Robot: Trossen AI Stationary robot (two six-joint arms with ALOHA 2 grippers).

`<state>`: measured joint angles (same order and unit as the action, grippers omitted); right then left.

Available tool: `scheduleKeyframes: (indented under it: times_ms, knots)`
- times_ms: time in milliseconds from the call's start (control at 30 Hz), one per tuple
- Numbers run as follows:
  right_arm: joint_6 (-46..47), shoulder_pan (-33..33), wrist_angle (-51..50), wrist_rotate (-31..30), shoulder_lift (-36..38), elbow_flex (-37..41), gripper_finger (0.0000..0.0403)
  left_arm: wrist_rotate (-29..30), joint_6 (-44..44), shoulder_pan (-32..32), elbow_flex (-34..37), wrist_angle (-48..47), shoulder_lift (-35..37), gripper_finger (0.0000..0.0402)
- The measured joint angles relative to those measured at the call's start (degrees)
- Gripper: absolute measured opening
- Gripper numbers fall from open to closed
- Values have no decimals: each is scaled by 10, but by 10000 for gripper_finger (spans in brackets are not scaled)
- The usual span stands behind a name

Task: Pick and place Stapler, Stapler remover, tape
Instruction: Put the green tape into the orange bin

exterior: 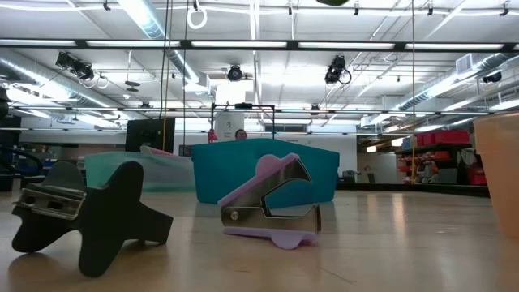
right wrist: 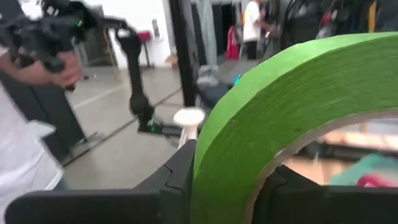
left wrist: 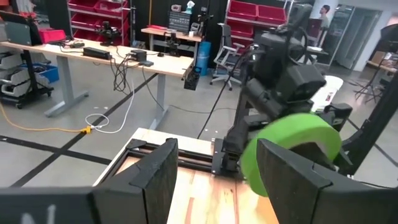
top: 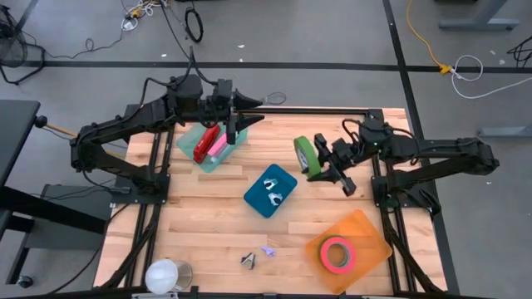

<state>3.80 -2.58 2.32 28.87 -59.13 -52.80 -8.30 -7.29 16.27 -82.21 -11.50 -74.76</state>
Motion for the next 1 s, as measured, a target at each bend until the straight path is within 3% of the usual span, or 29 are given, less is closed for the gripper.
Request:
scheduleKeyframes:
  times_ms: [567,1000]
  knots:
    - [2,100,-255,-176,68,0,92,8,2,0,0,0,0,220]
    - [79,196,-386,-190,68,0,91,8,5,0,0,1,-1,220]
